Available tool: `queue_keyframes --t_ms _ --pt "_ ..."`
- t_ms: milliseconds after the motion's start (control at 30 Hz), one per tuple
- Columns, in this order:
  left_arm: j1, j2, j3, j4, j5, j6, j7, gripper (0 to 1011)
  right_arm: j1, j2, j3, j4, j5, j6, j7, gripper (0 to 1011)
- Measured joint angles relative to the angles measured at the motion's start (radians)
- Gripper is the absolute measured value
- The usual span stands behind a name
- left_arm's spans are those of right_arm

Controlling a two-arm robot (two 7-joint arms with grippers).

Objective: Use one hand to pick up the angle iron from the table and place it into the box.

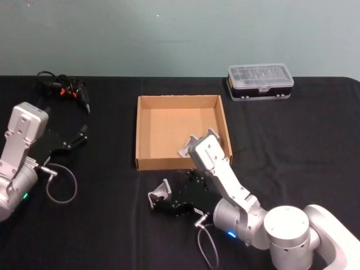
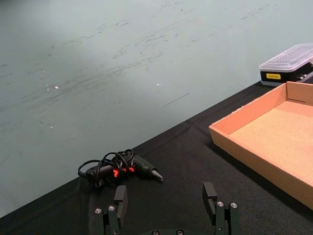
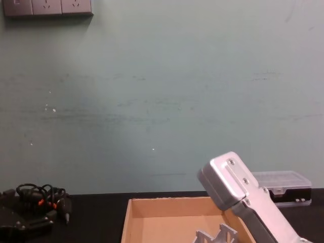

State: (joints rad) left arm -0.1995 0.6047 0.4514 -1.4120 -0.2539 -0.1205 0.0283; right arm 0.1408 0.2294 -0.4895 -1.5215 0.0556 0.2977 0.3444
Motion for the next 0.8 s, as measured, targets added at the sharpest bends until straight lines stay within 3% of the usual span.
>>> queue_keyframes --t_ms 267,500,800 --pt "0.0 0.0 0.0 0.0 0.0 0.0 0.0 1011 0.005 -0.007 -0.003 0.006 -0.004 -0.004 0.006 964" --pt "0.0 0.0 0.0 0.0 0.0 0.0 0.0 1011 0.007 -0.009 -0.004 0.009 -0.007 -0.004 0.007 788" --pt "0.0 0.0 0.0 0.0 0.0 0.0 0.0 1011 0.005 -0.012 -0.005 0.007 -0.012 -0.004 0.007 492"
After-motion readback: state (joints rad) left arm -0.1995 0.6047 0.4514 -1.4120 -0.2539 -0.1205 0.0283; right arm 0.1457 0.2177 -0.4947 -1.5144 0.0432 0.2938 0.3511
